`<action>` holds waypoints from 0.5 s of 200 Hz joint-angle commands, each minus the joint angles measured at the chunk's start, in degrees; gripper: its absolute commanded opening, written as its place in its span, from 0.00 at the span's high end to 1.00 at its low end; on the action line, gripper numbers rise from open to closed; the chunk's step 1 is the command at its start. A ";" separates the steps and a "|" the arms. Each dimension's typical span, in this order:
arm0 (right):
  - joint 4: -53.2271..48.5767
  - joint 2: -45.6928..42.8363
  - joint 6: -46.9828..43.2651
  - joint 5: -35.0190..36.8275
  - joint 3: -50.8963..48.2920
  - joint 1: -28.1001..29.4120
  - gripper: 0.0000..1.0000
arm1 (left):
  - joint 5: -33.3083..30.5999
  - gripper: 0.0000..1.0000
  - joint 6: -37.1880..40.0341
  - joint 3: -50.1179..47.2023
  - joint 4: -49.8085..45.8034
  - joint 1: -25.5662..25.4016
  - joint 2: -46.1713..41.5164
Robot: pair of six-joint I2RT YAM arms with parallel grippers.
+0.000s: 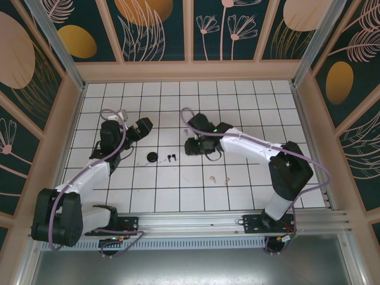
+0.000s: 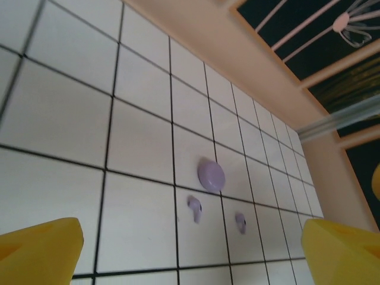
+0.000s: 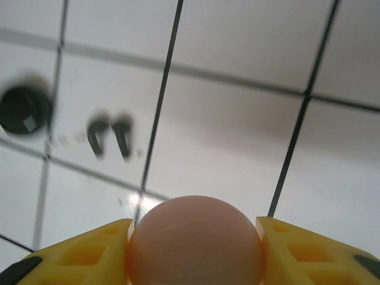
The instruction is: Insert the wireless bluetooth earbuds into the charging case
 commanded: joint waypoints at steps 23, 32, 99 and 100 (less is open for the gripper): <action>10.86 -2.76 17.88 -7.30 1.72 -8.17 0.52 | 1.76 0.06 -7.00 -4.08 20.80 -5.74 4.72; 12.92 -2.63 21.47 -8.40 1.54 -9.31 0.52 | 1.73 0.07 -7.12 -4.06 22.91 -7.28 6.18; 19.94 -2.20 39.15 -8.12 0.63 -10.82 0.52 | 0.25 0.15 -6.82 -5.39 38.40 -15.44 14.88; 20.01 -2.22 39.38 -8.08 0.55 -10.78 0.52 | 0.20 0.15 -6.86 -5.43 38.70 -15.50 14.97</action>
